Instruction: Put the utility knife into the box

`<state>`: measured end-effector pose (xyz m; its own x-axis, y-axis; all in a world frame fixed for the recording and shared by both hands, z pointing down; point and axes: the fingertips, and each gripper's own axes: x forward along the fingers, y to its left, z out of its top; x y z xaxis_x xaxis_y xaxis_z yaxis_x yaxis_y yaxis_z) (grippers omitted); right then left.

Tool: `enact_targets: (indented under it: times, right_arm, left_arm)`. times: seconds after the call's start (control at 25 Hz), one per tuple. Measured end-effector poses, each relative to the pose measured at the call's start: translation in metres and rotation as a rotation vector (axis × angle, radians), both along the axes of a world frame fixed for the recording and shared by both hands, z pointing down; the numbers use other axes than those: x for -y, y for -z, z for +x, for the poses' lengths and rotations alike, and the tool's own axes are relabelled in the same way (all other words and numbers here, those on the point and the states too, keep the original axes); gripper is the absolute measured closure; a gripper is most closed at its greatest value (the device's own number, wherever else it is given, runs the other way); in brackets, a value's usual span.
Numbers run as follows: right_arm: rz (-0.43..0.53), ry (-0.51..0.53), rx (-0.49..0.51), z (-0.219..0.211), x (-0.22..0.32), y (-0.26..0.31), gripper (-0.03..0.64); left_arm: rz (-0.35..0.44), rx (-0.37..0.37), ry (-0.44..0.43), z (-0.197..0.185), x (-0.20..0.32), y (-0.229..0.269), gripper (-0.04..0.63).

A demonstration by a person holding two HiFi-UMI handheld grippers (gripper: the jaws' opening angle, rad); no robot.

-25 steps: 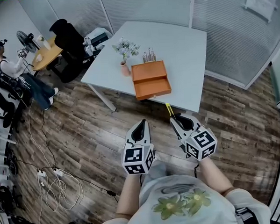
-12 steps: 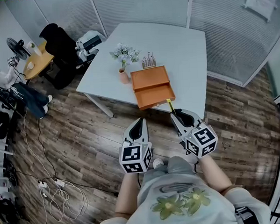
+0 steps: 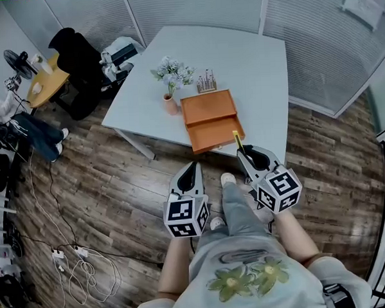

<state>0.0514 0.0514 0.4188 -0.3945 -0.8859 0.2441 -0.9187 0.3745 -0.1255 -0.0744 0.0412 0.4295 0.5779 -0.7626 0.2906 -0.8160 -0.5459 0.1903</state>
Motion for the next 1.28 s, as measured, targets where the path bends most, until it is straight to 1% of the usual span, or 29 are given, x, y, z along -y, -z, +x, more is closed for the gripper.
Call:
enact_targets:
  times: [0.2,0.52,0.92,1.28]
  right_arm:
    - [0.002,0.002,-0.011,0.007,0.028,0.001,0.551]
    - [0.021,0.023,-0.027,0.021,0.087,0.011,0.551]
    - [0.040,0.054,-0.013,0.037,0.156,0.017,0.560]
    - [0.014,0.076,-0.012,0.039,0.191,0.006,0.560]
  left_arm:
    - [0.008,-0.011,0.012,0.003,0.027,0.003,0.594]
    - [0.019,-0.019,0.037,0.011,0.081,0.010,0.594]
    - [0.023,0.015,0.058,0.020,0.145,0.013,0.594]
    - [-0.008,0.033,0.074,0.020,0.177,0.003,0.594]
